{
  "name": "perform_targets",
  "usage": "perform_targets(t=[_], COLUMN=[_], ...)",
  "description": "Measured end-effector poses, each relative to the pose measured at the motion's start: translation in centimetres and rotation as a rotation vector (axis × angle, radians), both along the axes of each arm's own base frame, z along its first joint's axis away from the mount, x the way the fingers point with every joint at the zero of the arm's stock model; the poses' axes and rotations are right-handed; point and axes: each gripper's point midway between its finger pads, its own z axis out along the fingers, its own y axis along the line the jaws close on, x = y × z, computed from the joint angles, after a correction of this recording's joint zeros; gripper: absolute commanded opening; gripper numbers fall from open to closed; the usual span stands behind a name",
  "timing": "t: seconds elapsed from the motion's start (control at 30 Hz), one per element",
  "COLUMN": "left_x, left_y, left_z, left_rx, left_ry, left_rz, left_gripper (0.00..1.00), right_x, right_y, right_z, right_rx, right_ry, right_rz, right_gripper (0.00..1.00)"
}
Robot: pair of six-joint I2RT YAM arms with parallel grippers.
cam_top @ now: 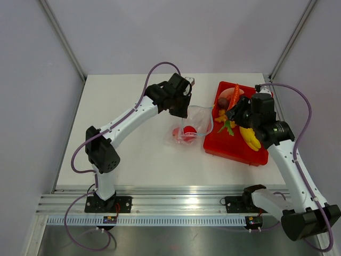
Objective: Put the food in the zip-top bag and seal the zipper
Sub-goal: Place the fake vegetable in the bin.
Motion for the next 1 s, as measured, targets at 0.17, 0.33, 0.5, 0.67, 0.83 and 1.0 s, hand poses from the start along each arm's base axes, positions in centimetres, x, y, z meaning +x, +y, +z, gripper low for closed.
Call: perform_targets(t=[0.17, 0.33, 0.5, 0.67, 0.83, 1.0], left_x=[0.0, -0.1, -0.1, 0.0, 0.1, 0.2], left_y=[0.0, -0.1, -0.1, 0.0, 0.0, 0.0], left_z=[0.0, 0.0, 0.0, 0.0, 0.0, 0.0], left_rx=[-0.002, -0.004, -0.004, -0.004, -0.005, -0.007], left_ry=[0.002, 0.004, 0.004, 0.004, 0.003, 0.000], left_rz=[-0.002, -0.003, -0.003, -0.001, 0.001, 0.002], left_gripper=[0.00, 0.00, 0.00, 0.00, 0.00, 0.00], right_x=[-1.1, -1.8, -2.4, -3.9, -4.5, -2.3], right_y=[2.2, 6.7, 8.8, 9.4, 7.5, 2.1], right_z=[2.3, 3.5, 2.7, 2.4, 1.8, -0.9], right_rx=[0.083, 0.120, 0.176, 0.249, 0.208, 0.076], right_ry=[-0.061, -0.062, -0.009, 0.029, 0.030, 0.085], right_rz=[0.033, 0.154, 0.207, 0.223, 0.145, -0.056], right_gripper=[0.18, 0.19, 0.19, 0.20, 0.24, 0.22])
